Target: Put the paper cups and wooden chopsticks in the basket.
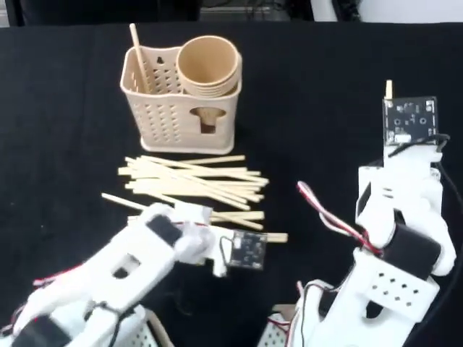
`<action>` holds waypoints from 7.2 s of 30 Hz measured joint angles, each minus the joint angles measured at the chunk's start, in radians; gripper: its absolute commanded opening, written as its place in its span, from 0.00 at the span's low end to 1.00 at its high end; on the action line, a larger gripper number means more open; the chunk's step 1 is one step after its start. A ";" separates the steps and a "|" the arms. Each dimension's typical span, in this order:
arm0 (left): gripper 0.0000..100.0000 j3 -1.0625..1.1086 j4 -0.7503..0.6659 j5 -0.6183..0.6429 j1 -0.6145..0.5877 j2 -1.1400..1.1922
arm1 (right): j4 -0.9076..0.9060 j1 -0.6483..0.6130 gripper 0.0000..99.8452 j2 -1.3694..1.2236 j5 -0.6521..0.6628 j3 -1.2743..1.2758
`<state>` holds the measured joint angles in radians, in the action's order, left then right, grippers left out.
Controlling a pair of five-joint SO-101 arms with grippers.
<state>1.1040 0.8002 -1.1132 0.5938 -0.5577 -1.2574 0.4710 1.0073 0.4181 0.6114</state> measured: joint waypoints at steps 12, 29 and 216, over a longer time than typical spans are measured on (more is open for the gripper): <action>0.16 -0.218 0.002 0.046 0.005 0.404 | 0.006 0.000 0.01 0.000 0.000 0.006; 0.03 -0.259 0.157 0.055 0.037 0.367 | 0.006 0.000 0.01 0.000 0.000 0.006; 0.03 -0.658 -0.913 1.191 -0.603 0.285 | 0.023 -0.026 0.01 0.000 -0.009 0.026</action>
<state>0.4457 -0.1128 0.0775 -0.0092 -0.2723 -1.2344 0.4450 1.0073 0.4089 0.6375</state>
